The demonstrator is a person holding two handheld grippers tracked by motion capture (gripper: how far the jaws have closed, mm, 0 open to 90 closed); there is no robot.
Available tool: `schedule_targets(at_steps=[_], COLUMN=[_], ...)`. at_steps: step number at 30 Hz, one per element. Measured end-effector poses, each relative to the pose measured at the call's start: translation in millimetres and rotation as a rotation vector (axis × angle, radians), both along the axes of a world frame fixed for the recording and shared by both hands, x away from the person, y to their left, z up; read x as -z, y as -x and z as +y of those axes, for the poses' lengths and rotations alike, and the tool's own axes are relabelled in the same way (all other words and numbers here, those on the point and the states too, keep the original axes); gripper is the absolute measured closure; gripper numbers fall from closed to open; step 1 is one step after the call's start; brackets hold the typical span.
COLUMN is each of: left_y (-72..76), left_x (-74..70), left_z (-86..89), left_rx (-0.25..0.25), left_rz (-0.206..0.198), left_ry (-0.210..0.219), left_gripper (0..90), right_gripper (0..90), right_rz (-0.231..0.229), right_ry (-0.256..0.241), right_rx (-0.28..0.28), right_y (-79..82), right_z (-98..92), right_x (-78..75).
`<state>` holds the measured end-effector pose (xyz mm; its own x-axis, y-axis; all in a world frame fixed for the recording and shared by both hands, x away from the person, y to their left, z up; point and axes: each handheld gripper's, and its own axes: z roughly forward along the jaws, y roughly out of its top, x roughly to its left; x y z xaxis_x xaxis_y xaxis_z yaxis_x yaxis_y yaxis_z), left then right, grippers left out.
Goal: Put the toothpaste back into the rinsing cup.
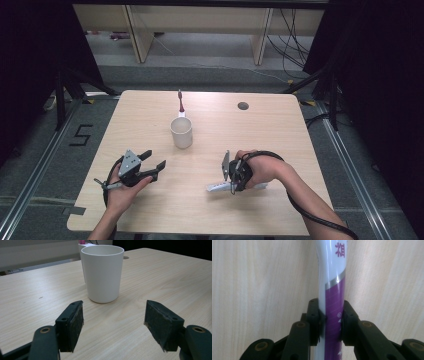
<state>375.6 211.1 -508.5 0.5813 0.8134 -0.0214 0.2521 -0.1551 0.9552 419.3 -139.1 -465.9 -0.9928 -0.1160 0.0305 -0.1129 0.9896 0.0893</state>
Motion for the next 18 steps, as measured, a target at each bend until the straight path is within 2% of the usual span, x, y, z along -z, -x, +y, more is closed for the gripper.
schedule_targets(at_steps=[2,3,4,5,7,9,11,12,14,15,18], left_y=[0.1,0.2,0.6,0.9,1.1,1.1,1.1,1.0,0.9,0.9,1.1], left_x=[-0.1,-0.2,-0.7,-0.9,-0.9,-0.7,-0.6,-0.5,-0.6,-0.7,-0.7], left_z=[0.2,0.2,0.2,0.3,0.2,0.3,0.3,0.2,0.1,0.1,-0.4], left_rx=[0.000,0.000,-0.003,-0.004,-0.004,-0.003,-0.004,-0.005,-0.006,-0.005,0.000], left_rz=[-0.002,-0.002,0.000,0.000,0.000,0.000,-0.001,-0.003,-0.003,-0.003,-0.004], left_ry=[0.000,0.001,-0.002,-0.003,-0.003,-0.003,0.001,0.005,0.007,0.006,0.002], left_gripper=[30.9,30.9,30.9,30.9,30.9,30.9,30.9,30.9,30.9,30.9,30.9], right_gripper=[74.0,74.0,74.1,74.1,74.1,74.0,74.1,74.0,74.0,74.0,74.1], right_rz=[0.009,-0.002,-0.005,-0.013,-0.025,-0.038,-0.060,-0.065,-0.077,-0.092,-0.108], right_ry=[-0.029,-0.033,-0.051,-0.062,-0.106,-0.153,-0.210,-0.246,-0.284,-0.322,-0.403], right_rx=[0.018,0.034,0.024,0.047,0.061,0.067,0.116,0.121,0.155,0.133,0.162], right_y=[-0.3,0.8,-0.4,0.2,-1.0,-3.3,-3.9,-5.3,-4.7,-6.5,-6.8], right_z=[-2.7,-3.9,-5.0,-7.0,-10.8,-14.7,-20.9,-23.8,-28.0,-29.5,-34.5], right_x=[-3.6,-6.3,-7.9,-10.5,-14.8,-18.7,-24.6,-27.3,-31.9,-33.1,-37.7])
